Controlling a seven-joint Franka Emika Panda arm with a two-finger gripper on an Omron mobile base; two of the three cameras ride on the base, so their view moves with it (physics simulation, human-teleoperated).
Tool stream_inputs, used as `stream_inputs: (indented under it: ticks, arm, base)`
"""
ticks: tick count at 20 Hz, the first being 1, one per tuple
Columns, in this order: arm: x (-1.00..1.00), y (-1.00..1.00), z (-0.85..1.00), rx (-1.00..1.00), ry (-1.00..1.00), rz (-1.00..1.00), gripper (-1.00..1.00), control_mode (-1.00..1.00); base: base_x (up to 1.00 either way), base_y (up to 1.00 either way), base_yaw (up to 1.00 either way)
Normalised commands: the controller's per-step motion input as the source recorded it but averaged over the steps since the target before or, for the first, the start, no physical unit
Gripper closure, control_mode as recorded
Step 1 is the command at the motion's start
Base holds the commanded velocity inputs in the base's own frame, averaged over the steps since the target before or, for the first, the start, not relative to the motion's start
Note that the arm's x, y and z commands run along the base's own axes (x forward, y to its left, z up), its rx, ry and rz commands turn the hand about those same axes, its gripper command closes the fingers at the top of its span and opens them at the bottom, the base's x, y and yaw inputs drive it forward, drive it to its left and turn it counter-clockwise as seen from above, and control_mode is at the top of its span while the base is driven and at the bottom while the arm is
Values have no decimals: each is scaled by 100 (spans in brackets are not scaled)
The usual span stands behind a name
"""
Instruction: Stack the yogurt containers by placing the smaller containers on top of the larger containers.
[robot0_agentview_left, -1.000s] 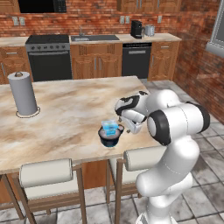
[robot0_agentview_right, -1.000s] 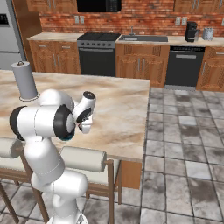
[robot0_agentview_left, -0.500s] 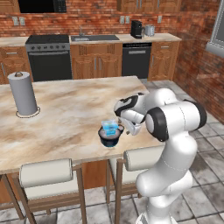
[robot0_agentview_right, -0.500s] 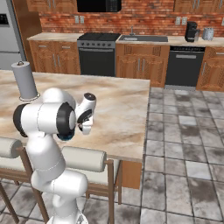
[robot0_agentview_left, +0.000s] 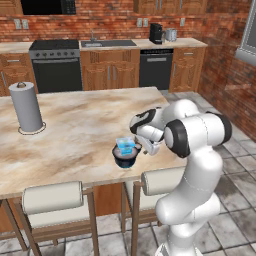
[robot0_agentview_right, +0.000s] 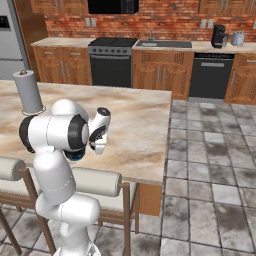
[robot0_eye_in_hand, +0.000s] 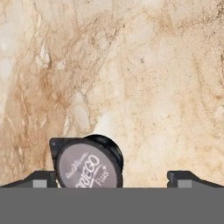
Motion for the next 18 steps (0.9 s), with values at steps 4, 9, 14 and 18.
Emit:
stream_inputs:
  ticks: [4, 9, 14, 18]
  arm:
    - [13, 0, -8, 0, 0, 0, -100, -100]
    - [13, 0, -7, 0, 0, 0, -100, -100]
    - [8, 4, -7, 0, 0, 0, -100, -100]
    - [5, 6, -9, 0, 0, 0, -100, -100]
  base:
    - [0, 0, 0]
    - [0, 0, 0]
    - [0, 0, 0]
    - [0, 0, 0]
